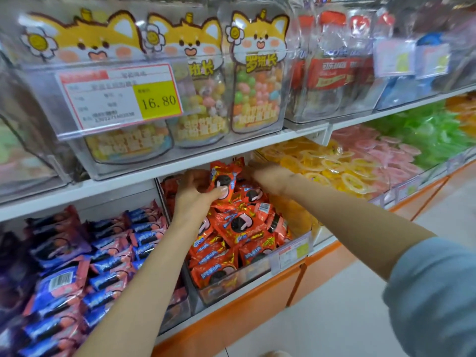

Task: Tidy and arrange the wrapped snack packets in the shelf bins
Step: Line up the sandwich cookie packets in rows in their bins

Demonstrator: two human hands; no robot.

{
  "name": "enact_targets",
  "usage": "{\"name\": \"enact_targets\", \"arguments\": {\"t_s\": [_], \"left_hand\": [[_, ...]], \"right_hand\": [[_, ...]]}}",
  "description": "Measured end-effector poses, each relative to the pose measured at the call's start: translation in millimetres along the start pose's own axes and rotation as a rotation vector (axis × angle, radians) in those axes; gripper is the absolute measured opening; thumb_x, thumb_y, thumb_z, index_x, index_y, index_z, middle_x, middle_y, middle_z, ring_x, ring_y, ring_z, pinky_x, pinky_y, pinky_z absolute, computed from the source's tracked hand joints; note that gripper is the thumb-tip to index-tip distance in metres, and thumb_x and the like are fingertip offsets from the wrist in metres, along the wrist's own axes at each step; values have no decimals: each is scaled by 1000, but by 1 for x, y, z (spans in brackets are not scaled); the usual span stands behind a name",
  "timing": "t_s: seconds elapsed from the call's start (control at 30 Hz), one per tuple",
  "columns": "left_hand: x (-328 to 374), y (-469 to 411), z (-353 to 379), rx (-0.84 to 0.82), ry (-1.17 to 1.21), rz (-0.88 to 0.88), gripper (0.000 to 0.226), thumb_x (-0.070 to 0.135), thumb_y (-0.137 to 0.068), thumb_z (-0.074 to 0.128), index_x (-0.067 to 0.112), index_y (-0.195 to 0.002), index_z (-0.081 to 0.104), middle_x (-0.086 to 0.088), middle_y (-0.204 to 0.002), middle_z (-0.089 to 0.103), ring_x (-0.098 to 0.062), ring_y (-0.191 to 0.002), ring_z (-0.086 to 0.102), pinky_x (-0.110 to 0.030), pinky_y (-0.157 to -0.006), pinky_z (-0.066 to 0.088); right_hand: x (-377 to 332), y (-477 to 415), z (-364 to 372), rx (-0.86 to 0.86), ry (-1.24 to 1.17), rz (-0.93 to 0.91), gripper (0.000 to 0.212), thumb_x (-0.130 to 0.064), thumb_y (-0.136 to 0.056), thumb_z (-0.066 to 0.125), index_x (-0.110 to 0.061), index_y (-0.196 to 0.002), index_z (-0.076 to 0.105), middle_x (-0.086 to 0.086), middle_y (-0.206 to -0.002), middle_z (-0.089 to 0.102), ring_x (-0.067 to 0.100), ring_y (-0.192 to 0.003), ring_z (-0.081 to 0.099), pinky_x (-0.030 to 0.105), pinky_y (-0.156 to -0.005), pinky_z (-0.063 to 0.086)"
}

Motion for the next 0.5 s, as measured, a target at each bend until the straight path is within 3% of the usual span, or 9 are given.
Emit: {"name": "enact_targets", "arguments": {"t_s": [0.1, 0.2, 0.27, 0.33, 0.37, 0.43, 0.5], "left_hand": [[-6, -2, -3, 24, 1, -32, 54, 11, -74, 76, 13, -120, 49, -5, -116, 62, -23, -107, 58, -37, -94, 46], [-7, 0, -3, 24, -14, -50, 59, 14, -75, 75, 18, -125, 45, -6, -120, 59, -26, -110, 57, -44, -96, 47], [-6, 2, -4, 33, -10, -47, 62, 15, -74, 76, 19, -124, 41, -7, -120, 57, -29, -109, 58, -49, -94, 48], [-5, 4, -3, 28, 2, -42, 71, 13, -73, 78, 22, -128, 34, -4, -119, 53, -35, -104, 60, -51, -90, 50], [-6, 5, -3, 18, 8, -36, 74, 13, -73, 78, 24, -130, 31, -2, -119, 50, -37, -99, 62, -49, -86, 52], [-5, 6, -3, -4, 9, -24, 74, 12, -77, 75, 26, -133, 29, 1, -123, 46, -33, -84, 65, -39, -75, 55], [-6, 4, -4, -16, -14, -8, 70, 17, -79, 74, 28, -133, 32, -2, -129, 47, -34, -89, 64, -40, -77, 54]], "right_hand": [[10, 15, 2, -88, -58, 44, 25, -1, -85, 53, -9, -106, 63, 10, -111, 63, 28, -102, 58, 22, -77, 41], [9, 33, 15, -231, -46, 101, 13, -1, -90, 48, -8, -85, 58, 11, -87, 60, 21, -75, 55, 9, -56, 37], [6, 36, 26, -277, -90, 146, 12, -4, -92, 48, -10, -95, 58, 12, -94, 60, 21, -79, 56, 11, -61, 44], [0, 30, 38, -292, -151, 139, 39, -6, -91, 52, -14, -129, 50, 13, -122, 58, 27, -104, 57, 25, -83, 48], [2, 28, 41, -290, -178, 156, 47, -7, -90, 55, -14, -135, 46, 12, -128, 55, 28, -111, 55, 31, -89, 47], [5, 25, 38, -219, -216, 180, 46, -5, -86, 61, -13, -129, 50, 11, -127, 56, 28, -112, 55, 34, -91, 47], [8, 28, 32, -153, -257, 211, 39, 0, -81, 63, -11, -118, 56, 10, -122, 59, 27, -107, 57, 32, -86, 48]]}}
Point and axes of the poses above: each hand's wrist, its own y-axis away from the middle knuckle, its own z-axis out of the palm, x = y × z, the point moved 9 cm from there along -y, towards the middle knuckle
